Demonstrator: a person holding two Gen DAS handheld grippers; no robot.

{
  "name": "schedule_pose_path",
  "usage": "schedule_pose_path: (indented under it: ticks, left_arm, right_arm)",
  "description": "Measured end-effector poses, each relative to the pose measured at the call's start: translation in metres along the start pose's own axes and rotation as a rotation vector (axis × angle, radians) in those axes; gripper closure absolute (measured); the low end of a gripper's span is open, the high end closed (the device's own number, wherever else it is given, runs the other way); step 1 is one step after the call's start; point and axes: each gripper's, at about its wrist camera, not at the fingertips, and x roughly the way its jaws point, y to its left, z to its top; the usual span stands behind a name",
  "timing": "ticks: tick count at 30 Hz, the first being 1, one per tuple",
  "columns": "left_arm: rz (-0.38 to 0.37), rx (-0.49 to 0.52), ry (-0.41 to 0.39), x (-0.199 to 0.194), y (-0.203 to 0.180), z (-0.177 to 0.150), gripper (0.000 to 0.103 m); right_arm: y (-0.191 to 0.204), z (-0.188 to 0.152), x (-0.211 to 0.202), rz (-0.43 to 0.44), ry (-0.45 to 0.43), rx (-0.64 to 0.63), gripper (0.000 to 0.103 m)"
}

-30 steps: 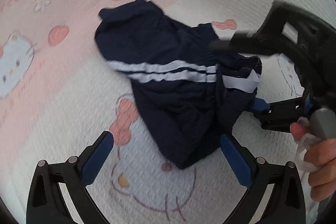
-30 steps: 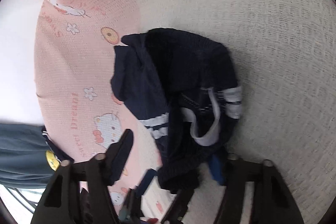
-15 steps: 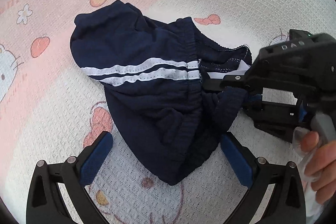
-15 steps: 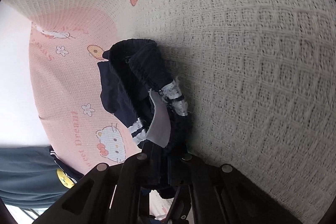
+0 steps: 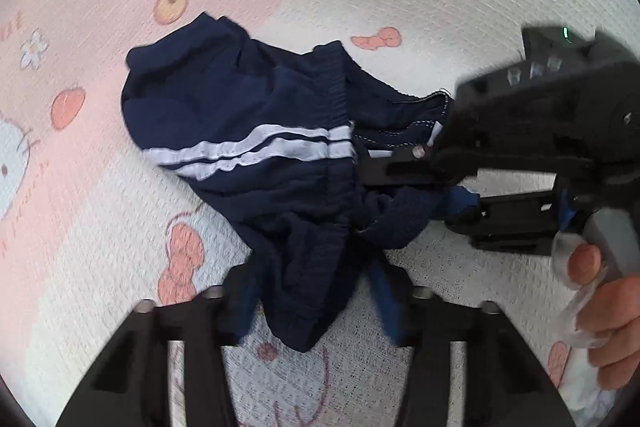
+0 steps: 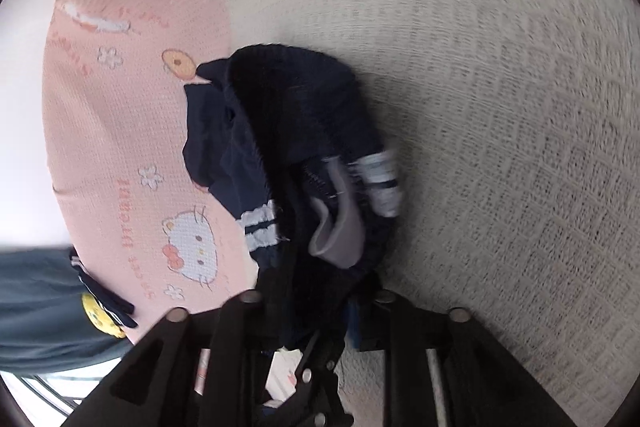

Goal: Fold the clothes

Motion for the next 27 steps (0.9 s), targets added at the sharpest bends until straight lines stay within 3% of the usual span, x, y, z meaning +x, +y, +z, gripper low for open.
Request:
schedule_pose_path:
  ticks: [1, 2, 3, 7, 10, 13, 16, 20, 27]
  left_arm:
    - [-0.006, -0.007, 0.003, -0.002, 0.003, 0.0, 0.079]
    - [-0.017, -0.018, 0.009, -0.004, 0.006, 0.001, 0.08]
    - [-0.028, -0.029, 0.01, -0.007, 0.009, 0.001, 0.082]
    - [-0.065, -0.07, -0.026, -0.027, 0.019, 0.001, 0.083]
    - [-0.085, -0.084, -0.042, -0.039, 0.02, 0.011, 0.083]
    - [-0.084, -0.084, -0.048, -0.048, 0.017, 0.026, 0.083]
    - [-0.128, -0.103, -0.045, -0.056, 0.005, 0.03, 0.083]
    - [-0.166, -0.135, -0.045, -0.057, 0.004, 0.027, 0.083]
    - [-0.231, -0.191, -0.044, -0.056, 0.004, 0.023, 0.083]
  right_arm:
    - [0.006, -0.002, -0.001, -0.004, 0.003, -0.022, 0.05]
    - [0.013, -0.005, -0.003, -0.014, 0.002, -0.046, 0.034]
    - [0.019, -0.008, -0.006, -0.032, -0.005, -0.075, 0.025]
    - [0.028, -0.025, -0.023, -0.084, -0.048, -0.148, 0.024]
    - [0.02, -0.03, -0.023, 0.031, -0.023, -0.066, 0.024]
    - [0.009, -0.036, -0.017, 0.203, 0.037, 0.056, 0.024]
    - [0.001, -0.04, -0.013, 0.277, 0.035, 0.135, 0.024]
    - [0.003, -0.042, -0.012, 0.25, 0.003, 0.123, 0.024]
    - [0.025, -0.045, -0.006, 0.23, 0.028, 0.03, 0.024]
